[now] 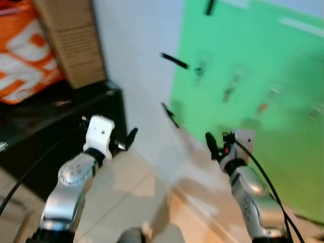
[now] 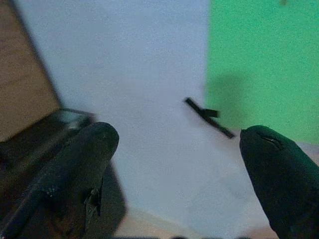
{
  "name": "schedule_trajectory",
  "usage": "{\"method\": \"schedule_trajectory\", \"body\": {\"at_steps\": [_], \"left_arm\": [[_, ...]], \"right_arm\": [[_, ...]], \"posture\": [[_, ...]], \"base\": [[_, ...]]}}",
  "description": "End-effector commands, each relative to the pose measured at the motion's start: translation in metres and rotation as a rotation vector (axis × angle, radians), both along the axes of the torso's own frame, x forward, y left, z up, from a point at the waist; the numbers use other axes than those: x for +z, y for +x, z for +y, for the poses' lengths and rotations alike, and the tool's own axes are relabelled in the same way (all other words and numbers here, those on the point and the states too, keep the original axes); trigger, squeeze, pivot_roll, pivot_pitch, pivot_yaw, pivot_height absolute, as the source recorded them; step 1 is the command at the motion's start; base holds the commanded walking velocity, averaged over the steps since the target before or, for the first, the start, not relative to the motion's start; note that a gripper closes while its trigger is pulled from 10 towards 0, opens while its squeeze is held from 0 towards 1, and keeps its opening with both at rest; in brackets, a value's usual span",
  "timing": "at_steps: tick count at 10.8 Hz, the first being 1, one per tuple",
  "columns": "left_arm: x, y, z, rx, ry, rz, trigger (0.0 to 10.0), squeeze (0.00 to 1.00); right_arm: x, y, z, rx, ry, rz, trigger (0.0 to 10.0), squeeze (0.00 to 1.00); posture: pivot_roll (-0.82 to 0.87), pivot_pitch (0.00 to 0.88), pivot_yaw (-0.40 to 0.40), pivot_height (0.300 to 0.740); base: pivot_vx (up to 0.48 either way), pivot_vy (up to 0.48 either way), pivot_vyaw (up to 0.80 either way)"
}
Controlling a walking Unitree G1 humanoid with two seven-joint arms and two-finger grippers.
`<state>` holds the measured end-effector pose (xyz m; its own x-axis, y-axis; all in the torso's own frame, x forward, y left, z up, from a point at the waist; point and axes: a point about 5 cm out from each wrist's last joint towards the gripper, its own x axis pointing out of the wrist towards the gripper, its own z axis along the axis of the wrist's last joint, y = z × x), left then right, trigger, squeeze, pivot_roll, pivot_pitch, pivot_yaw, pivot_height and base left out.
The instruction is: Hang keys on a hook
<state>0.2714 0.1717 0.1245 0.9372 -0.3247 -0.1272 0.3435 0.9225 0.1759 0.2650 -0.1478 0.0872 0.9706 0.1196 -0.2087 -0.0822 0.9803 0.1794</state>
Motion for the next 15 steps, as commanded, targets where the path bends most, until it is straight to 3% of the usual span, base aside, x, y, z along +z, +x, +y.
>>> {"method": "schedule_trajectory", "body": {"at_steps": [1, 6, 12, 15], "left_arm": [[0.001, 0.001, -0.004, -0.011, 0.009, -0.009, 10.0, 0.00], [0.000, 0.001, 0.000, 0.018, 0.019, -0.004, 10.0, 0.00], [0.001, -0.005, 0.006, 0.054, 0.019, -0.005, 10.0, 0.00], [0.000, -0.008, 0.006, 0.062, 0.017, -0.004, 10.0, 0.00]], "right_arm": [[0.005, 0.000, 0.000, 0.016, -0.014, -0.020, 10.0, 1.00], [0.006, 0.003, 0.008, 0.017, -0.017, -0.030, 10.0, 1.00], [0.009, 0.010, 0.014, 0.062, -0.060, -0.051, 10.0, 1.00], [0.008, 0.010, 0.016, 0.078, -0.062, -0.052, 10.0, 1.00]], "posture": [[-0.02, 0.000, 0.007, 0.740], [0.00, 0.000, -0.004, 0.740], [0.05, 0.000, -0.051, 0.740], [0.06, 0.000, -0.059, 0.740]], "base": [[0.307, 0.000, 0.79], [0.314, 0.000, 0.77], [0.334, 0.000, 0.00], [0.351, 0.000, 0.80]]}}
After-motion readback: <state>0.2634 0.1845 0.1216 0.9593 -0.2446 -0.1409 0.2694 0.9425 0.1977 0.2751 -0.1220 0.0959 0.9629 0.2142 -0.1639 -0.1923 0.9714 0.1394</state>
